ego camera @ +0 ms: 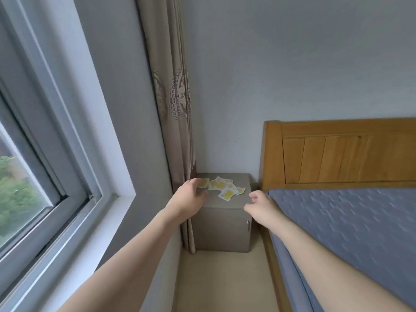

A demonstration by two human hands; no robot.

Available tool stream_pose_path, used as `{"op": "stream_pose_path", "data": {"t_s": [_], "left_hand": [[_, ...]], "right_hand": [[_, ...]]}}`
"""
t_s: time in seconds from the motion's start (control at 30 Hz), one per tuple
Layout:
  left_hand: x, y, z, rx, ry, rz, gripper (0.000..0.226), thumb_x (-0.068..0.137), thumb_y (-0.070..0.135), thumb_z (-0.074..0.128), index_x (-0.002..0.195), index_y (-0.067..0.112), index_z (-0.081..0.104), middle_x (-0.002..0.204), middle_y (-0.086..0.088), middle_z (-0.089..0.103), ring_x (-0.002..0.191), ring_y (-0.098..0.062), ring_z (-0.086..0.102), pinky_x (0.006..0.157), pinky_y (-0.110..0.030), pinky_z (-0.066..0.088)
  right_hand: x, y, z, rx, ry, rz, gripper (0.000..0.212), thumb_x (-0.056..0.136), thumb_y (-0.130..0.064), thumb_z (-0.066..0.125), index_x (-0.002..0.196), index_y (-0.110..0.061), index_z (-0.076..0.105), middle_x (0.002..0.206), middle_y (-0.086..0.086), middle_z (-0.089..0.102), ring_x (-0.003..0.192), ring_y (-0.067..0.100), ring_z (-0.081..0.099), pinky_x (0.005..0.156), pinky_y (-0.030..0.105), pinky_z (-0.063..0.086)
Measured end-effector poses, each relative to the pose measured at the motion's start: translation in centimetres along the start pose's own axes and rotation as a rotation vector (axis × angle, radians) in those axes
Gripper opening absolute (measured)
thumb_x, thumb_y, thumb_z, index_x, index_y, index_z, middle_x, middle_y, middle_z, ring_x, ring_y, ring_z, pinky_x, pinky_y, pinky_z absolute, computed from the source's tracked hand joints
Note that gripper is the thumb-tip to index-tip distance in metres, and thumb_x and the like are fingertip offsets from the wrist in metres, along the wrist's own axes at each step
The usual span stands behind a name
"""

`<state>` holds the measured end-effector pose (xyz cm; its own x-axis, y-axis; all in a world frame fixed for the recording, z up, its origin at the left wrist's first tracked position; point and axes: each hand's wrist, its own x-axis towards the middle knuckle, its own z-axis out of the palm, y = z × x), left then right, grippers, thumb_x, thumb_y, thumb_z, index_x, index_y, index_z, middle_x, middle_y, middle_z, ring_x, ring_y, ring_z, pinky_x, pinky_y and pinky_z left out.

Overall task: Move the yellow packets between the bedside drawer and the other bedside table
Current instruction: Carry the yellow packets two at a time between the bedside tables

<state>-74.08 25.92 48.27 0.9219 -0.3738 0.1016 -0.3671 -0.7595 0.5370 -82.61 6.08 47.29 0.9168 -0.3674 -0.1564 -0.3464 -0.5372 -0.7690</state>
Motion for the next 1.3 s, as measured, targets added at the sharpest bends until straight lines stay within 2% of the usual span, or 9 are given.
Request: {"op": "stream_pose_path", "data": {"t_s": [0.33, 0.4, 0.5, 0.6, 0.67, 0.8, 0.93, 1.1, 1.3], "left_hand": [[25.2, -2.8, 5.9, -0.222, -0.148, -0.191, 0.044, 0.096, 0.025, 0.051, 0.139, 0.014, 0.049, 0.135, -0.007, 0.057, 0.121, -0.025, 0.054, 0.086, -0.023, 0.039], [29.3, -4.2, 8.3, -0.241, -0.191, -0.218, 0.048, 0.095, 0.026, 0.051, 0.142, 0.018, 0.047, 0.137, -0.006, 0.055, 0.120, -0.024, 0.055, 0.084, -0.021, 0.037], [35.7, -7.1, 11.7, -0.274, -0.231, -0.274, 0.052, 0.092, 0.029, 0.052, 0.143, 0.023, 0.046, 0.137, -0.004, 0.055, 0.110, -0.020, 0.060, 0.079, -0.023, 0.042], [42.0, -10.1, 13.9, -0.289, -0.262, -0.407, 0.046, 0.092, 0.033, 0.054, 0.136, 0.021, 0.051, 0.125, -0.005, 0.063, 0.093, -0.019, 0.063, 0.068, -0.024, 0.046], [45.9, -11.6, 14.4, -0.278, -0.268, -0.470, 0.030, 0.095, 0.028, 0.052, 0.123, 0.018, 0.057, 0.114, -0.007, 0.065, 0.088, -0.020, 0.060, 0.063, -0.024, 0.040], [54.9, -15.3, 16.8, -0.386, -0.239, -0.552, 0.008, 0.096, 0.020, 0.054, 0.104, 0.021, 0.054, 0.092, 0.003, 0.058, 0.084, -0.015, 0.052, 0.070, -0.026, 0.038], [64.2, -20.7, 24.0, -0.417, -0.284, -0.626, 0.009, 0.089, 0.020, 0.052, 0.084, 0.017, 0.058, 0.087, -0.005, 0.064, 0.074, -0.017, 0.058, 0.067, -0.027, 0.047], [73.6, -38.0, 42.4, -0.209, -0.384, -0.781, 0.042, 0.086, 0.030, 0.045, 0.119, 0.006, 0.058, 0.120, -0.017, 0.061, 0.109, -0.035, 0.060, 0.093, -0.039, 0.051], [74.4, -39.2, 44.6, 0.038, -0.292, -0.841, 0.063, 0.088, 0.022, 0.054, 0.146, 0.009, 0.034, 0.149, -0.017, 0.037, 0.136, -0.037, 0.036, 0.111, -0.044, 0.035]], "right_hand": [[22.9, -2.2, -0.3, 0.196, 0.077, 0.235, 0.042, 0.090, -0.010, 0.058, 0.127, 0.009, 0.053, 0.130, 0.026, 0.055, 0.120, 0.039, 0.054, 0.103, 0.048, 0.043], [27.9, -1.2, 0.4, 0.223, 0.073, 0.268, 0.015, 0.088, -0.006, 0.057, 0.093, 0.001, 0.068, 0.096, 0.020, 0.065, 0.091, 0.036, 0.062, 0.081, 0.041, 0.049], [36.3, 0.9, 3.3, 0.289, 0.060, 0.337, 0.036, 0.083, -0.007, 0.057, 0.054, -0.020, 0.042, 0.059, 0.000, 0.037, 0.056, 0.018, 0.033, 0.055, 0.029, 0.023], [45.1, 2.4, 6.8, 0.368, 0.006, 0.446, 0.006, 0.083, -0.011, 0.059, 0.081, -0.011, 0.065, 0.068, 0.004, 0.047, 0.057, 0.017, 0.039, 0.051, 0.025, 0.026], [50.3, 2.9, 9.0, 0.448, -0.004, 0.549, 0.022, 0.085, -0.011, 0.058, 0.105, -0.003, 0.064, 0.072, 0.006, 0.047, 0.058, 0.018, 0.041, 0.051, 0.024, 0.030], [59.7, 3.0, 13.0, 0.433, -0.034, 0.708, 0.014, 0.091, -0.009, 0.052, 0.078, -0.006, 0.049, 0.070, 0.003, 0.043, 0.059, 0.014, 0.041, 0.059, 0.023, 0.035], [68.8, 6.3, 18.8, 0.340, 0.023, 0.805, 0.026, 0.085, -0.013, 0.055, 0.108, -0.001, 0.052, 0.071, 0.002, 0.048, 0.066, 0.018, 0.051, 0.058, 0.024, 0.039], [76.7, 14.8, 26.8, 0.312, 0.084, 0.954, 0.054, 0.086, -0.023, 0.060, 0.132, -0.003, 0.041, 0.127, 0.014, 0.049, 0.117, 0.032, 0.050, 0.086, 0.032, 0.040], [79.8, 21.2, 35.2, 0.176, 0.147, 1.130, 0.079, 0.086, -0.033, 0.062, 0.146, -0.004, 0.022, 0.147, 0.018, 0.026, 0.134, 0.037, 0.029, 0.109, 0.045, 0.029]]}}
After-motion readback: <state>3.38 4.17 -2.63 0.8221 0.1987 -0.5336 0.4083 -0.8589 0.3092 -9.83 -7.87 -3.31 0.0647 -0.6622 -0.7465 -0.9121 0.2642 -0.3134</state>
